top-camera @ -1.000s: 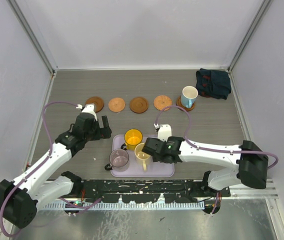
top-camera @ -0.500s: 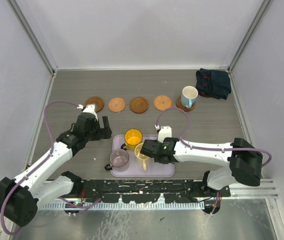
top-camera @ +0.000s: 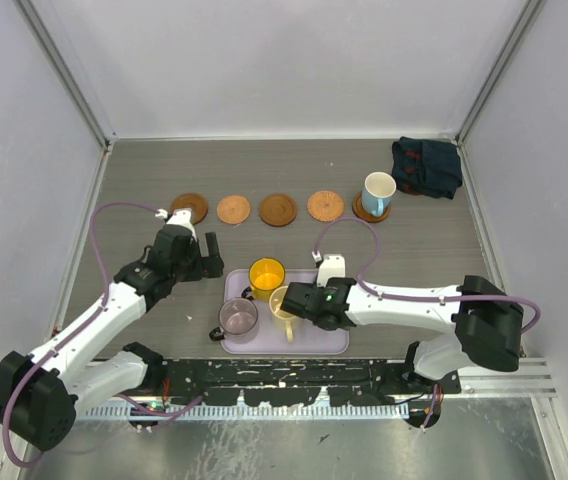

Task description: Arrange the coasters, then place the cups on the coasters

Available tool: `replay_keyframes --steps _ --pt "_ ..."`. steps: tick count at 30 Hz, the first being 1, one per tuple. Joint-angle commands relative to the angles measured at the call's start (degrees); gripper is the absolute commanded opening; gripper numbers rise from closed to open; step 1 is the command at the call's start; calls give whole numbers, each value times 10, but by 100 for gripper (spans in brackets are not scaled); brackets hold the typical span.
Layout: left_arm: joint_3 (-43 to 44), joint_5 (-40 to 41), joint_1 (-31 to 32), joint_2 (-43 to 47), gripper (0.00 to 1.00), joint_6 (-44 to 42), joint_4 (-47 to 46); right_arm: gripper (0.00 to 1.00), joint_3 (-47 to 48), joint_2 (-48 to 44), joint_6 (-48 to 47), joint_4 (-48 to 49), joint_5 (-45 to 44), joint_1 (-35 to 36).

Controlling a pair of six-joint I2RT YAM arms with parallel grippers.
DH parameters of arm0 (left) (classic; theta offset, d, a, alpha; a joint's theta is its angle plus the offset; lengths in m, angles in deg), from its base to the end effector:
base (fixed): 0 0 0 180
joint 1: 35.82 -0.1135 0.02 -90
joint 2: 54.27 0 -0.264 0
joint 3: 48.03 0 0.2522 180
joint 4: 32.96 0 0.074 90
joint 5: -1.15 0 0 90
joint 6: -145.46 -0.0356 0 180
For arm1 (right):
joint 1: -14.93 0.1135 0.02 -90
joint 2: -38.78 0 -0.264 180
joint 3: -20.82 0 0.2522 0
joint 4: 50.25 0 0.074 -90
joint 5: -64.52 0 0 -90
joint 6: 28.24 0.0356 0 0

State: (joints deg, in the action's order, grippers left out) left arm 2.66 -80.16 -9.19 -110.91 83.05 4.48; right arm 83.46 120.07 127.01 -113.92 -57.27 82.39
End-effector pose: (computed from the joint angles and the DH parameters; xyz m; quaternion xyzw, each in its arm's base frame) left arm 0.1857 -0.0871 0.2328 -0.0376 0.9155 -0.1178 0.3829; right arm 0.1066 0.2079 0.1905 -0.0002 0.9598 -0.0506 0.2762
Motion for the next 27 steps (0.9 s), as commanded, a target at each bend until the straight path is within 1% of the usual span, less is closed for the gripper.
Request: replay_keyframes --steps 1,4,5,11,17,27 --pt "3 -5 1 0 98 -6 -29 18 0 6 18 0 -23 3" --pt "3 -5 1 0 98 -7 -29 4 3 10 17 1 -21 3" --pt "4 -5 1 0 98 -7 -29 1 4 11 17 1 -21 3" --pt "0 0 1 4 98 -8 -29 1 13 1 -2 2 -44 4" --pt "1 6 1 8 98 -7 -33 1 45 -22 -56 5 -99 3" --pt "4 12 1 9 98 -3 -37 1 102 -20 -140 9 -191 -3"
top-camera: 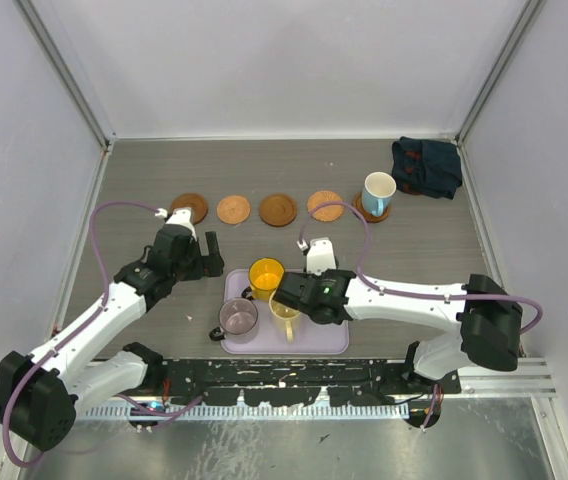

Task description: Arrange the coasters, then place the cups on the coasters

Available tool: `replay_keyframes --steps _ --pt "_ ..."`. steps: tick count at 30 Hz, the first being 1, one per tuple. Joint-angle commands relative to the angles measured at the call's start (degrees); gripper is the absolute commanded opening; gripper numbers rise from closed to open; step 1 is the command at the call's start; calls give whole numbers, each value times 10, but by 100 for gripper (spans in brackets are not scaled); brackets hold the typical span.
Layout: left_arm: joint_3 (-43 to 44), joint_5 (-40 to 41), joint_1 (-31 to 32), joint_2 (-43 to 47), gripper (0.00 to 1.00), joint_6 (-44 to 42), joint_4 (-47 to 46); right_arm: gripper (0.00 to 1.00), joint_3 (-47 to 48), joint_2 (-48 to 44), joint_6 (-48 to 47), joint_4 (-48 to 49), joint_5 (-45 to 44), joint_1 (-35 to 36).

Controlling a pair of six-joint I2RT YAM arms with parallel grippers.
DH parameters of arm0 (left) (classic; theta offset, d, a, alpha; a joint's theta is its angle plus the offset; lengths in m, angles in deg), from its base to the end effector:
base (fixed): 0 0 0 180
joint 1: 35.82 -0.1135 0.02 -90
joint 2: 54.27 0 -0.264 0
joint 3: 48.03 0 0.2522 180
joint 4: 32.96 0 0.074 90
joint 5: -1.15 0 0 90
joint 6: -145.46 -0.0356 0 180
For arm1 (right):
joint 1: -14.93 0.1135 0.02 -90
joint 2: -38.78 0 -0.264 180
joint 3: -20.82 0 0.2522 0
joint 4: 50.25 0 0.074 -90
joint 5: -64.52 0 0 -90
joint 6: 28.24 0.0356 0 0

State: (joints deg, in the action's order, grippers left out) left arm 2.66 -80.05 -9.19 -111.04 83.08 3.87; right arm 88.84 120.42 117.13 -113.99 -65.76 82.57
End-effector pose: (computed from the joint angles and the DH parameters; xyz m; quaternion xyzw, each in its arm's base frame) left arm 0.1867 -0.0875 0.2333 -0.0385 0.9137 -0.1190 0.3866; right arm 0.1160 0.2214 0.2166 -0.0620 0.9319 -0.0724 0.3501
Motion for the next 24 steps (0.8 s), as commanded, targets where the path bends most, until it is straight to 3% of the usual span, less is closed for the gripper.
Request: replay_keyframes --steps 1,6,13,24 --pt "4 11 1 9 98 -3 -32 1 52 -25 -48 11 -119 -8" --pt "6 10 1 0 98 -1 -38 1 50 -45 -143 86 -131 -66" --pt "14 19 1 -11 98 -3 -45 1 45 -69 -321 263 -12 -233" --pt "46 46 0 -77 98 -20 -72 1 164 95 -430 371 112 -360"
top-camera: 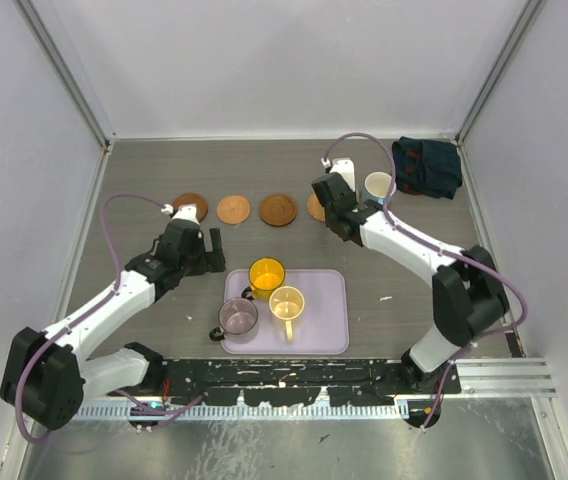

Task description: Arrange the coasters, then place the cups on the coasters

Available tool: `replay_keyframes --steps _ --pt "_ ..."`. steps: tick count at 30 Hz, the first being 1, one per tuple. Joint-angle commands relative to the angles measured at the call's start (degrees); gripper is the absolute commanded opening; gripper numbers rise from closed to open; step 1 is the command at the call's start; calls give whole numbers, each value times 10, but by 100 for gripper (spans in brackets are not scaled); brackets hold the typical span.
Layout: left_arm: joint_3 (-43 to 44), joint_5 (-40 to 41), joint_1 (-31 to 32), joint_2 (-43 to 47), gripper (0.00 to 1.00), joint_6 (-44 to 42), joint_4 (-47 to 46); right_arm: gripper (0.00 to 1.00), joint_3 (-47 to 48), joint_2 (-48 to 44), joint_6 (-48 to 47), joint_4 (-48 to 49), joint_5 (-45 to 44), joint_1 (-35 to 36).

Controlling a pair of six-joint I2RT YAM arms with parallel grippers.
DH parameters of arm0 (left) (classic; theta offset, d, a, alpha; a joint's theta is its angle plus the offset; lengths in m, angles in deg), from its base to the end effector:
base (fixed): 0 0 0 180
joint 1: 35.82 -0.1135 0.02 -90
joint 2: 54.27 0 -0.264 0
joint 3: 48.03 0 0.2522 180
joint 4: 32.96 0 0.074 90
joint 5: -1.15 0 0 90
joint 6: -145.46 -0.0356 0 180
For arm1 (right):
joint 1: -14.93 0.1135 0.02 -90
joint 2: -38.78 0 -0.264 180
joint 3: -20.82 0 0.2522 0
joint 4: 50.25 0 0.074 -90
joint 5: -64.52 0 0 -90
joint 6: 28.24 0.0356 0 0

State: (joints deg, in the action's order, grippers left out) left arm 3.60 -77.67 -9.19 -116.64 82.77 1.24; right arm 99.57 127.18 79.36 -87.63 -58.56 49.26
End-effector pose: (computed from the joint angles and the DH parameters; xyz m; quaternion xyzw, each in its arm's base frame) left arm 0.2019 -0.0935 0.2235 -0.0428 0.9190 -0.0928 0.3807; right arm 0.2852 0.1712 0.2591 -0.0266 0.8977 -0.0844 0.4316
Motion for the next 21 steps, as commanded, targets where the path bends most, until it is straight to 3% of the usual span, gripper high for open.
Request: replay_keyframes --steps 1,8,21 --pt "43 23 -1 -31 98 -19 -49 1 67 41 -54 111 53 -36" --pt "78 11 -5 -88 98 -27 -59 1 122 112 -62 121 88 -70" --pt "70 -5 -6 -95 98 -17 -64 1 139 156 -37 139 119 -72"
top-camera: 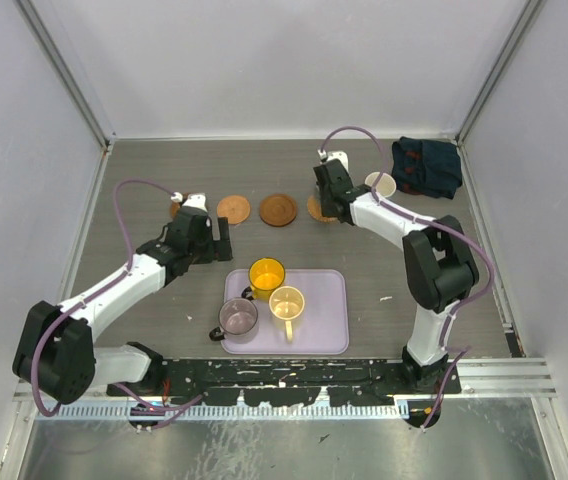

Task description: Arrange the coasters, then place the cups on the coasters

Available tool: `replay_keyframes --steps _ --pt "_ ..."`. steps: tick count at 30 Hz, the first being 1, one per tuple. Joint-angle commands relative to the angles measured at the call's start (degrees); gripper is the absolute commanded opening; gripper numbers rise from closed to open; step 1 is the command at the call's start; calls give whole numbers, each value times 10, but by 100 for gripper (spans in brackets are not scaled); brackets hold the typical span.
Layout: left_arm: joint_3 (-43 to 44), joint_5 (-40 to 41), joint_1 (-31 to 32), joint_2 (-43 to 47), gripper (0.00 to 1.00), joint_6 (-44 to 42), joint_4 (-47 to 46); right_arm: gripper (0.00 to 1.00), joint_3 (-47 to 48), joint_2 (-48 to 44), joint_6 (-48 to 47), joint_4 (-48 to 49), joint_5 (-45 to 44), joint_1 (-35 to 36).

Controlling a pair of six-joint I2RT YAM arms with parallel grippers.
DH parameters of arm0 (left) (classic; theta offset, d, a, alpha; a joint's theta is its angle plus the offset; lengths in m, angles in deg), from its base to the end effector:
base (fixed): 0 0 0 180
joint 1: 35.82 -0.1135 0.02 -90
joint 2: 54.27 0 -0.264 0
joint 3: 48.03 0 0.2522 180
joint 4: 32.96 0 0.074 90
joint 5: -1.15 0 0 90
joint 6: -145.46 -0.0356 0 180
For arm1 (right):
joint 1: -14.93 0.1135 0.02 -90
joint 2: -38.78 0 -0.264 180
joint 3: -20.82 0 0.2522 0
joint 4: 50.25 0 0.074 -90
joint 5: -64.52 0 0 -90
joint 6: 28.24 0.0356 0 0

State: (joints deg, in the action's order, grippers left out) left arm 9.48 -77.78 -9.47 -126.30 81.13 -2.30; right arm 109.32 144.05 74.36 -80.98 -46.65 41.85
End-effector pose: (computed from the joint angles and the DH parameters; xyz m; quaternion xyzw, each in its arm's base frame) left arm 0.2356 -0.1090 0.2241 -0.0313 0.9204 -0.0863 0.3801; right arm 0.3655 0.1712 0.2164 -0.0481 0.9173 -0.0407 0.3932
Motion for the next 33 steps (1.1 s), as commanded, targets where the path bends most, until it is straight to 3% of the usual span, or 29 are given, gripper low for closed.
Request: replay_keyframes --steps 1,33 --pt "11 -4 -3 2 98 -1 -28 1 41 -12 16 73 1 3" --pt "4 -9 -3 -3 98 0 -29 1 50 16 31 58 12 8"
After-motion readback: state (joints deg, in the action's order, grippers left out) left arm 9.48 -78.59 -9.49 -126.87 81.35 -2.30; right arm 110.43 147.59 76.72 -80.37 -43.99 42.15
